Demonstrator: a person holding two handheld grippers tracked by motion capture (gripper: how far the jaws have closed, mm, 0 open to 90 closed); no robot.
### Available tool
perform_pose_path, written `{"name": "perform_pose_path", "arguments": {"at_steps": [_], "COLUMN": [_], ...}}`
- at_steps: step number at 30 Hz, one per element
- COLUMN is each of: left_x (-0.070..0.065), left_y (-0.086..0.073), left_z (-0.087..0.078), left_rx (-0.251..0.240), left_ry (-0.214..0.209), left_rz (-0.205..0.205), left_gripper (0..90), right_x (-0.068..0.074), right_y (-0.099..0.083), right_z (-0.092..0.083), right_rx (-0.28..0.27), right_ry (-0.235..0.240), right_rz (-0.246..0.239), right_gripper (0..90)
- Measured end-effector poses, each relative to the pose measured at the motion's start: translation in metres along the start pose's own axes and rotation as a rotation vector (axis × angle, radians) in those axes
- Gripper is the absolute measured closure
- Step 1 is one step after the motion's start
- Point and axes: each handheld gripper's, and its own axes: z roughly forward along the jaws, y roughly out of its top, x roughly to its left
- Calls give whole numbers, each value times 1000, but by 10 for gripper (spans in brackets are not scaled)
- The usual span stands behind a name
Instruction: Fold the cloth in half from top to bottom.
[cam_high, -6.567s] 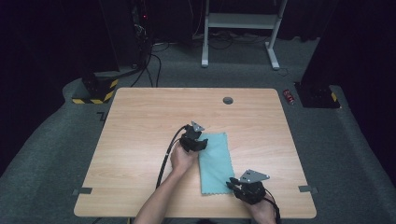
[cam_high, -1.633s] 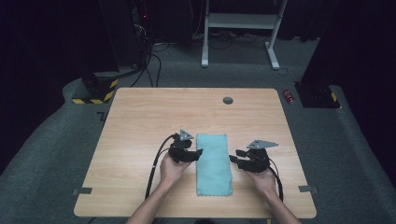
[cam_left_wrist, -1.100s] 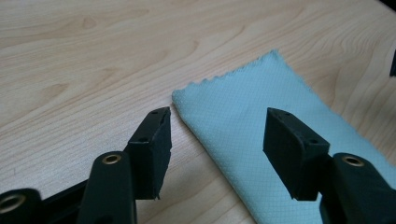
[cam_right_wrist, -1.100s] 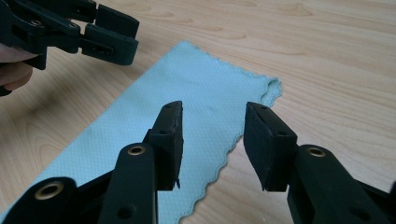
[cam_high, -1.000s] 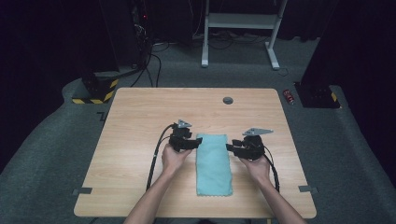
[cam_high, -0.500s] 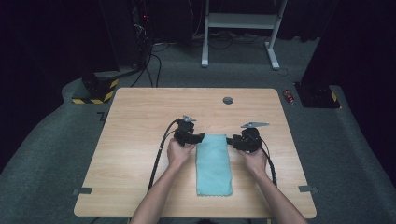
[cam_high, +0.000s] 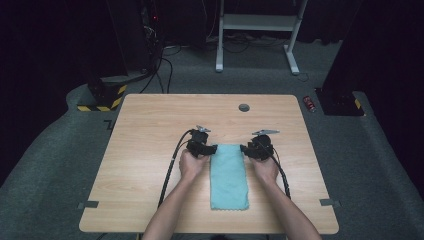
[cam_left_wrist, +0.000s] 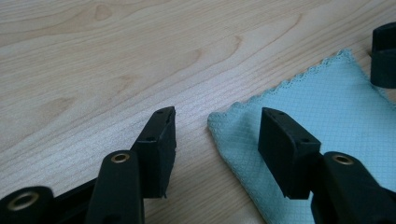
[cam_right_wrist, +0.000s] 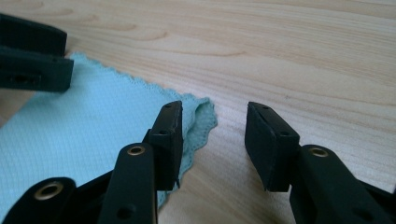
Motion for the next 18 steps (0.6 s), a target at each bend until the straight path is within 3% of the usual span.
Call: {"name": "perform_pose_path", "arguments": {"at_steps": [2,6,11,14,18], "left_x": [-1,-6,-7,-10,-12], "left_y": [-1,-1,-1,-1,0], "left_z": [0,0,1,2,3], "left_rx": [-2,3,-2,-5,-4], "left_ry": [7,31,32,42,29], "left_rz": [10,48,55,85,88], "left_gripper": [504,556,615,646,726], "right_x": [1,8,15,13,16], "right_y": [2,8,10,10,11], "right_z": [2,8,11,11,11], "right_rx": [3,23,29,31,39], "right_ry": [-2,-29,-71,-70,-57], "right_rz": [6,-48,-89,-93,-118], "right_gripper": [569,588,667,732,811]}}
